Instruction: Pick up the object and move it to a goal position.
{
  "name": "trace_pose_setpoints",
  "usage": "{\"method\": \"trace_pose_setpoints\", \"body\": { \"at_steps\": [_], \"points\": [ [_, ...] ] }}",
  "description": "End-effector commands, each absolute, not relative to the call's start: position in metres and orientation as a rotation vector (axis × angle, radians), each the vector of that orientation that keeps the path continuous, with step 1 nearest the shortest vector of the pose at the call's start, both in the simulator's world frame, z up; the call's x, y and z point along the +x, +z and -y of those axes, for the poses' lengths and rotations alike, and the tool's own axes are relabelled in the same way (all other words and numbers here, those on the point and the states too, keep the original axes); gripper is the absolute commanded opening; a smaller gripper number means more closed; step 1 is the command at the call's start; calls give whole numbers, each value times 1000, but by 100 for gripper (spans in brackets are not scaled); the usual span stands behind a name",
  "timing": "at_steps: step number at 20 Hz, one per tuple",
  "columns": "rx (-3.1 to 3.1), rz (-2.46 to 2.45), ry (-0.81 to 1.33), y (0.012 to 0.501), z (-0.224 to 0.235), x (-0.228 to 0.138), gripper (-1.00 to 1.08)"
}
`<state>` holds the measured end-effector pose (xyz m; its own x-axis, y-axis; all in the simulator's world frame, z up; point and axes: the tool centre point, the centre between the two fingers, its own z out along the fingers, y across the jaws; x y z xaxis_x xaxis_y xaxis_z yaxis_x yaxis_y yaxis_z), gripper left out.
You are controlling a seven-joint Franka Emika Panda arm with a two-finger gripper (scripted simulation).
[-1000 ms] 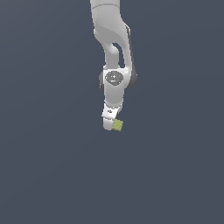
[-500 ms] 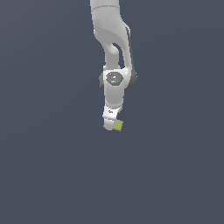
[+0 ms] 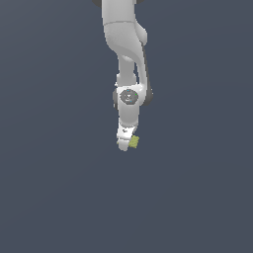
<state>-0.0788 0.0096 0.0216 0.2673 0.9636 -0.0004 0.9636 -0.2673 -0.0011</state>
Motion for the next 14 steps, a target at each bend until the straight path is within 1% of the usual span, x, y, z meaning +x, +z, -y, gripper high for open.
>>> {"method": "trace_pose_setpoints", "body": {
  "at_steps": [1, 5, 6, 14],
  "points": [
    [-2500, 1903, 1, 14, -10, -79, 100],
    [-2500, 1903, 1, 10, -9, -78, 100],
    [-2500, 1903, 1, 10, -9, -78, -100],
    [-2500, 1903, 1, 10, -9, -78, -100]
  ]
}}
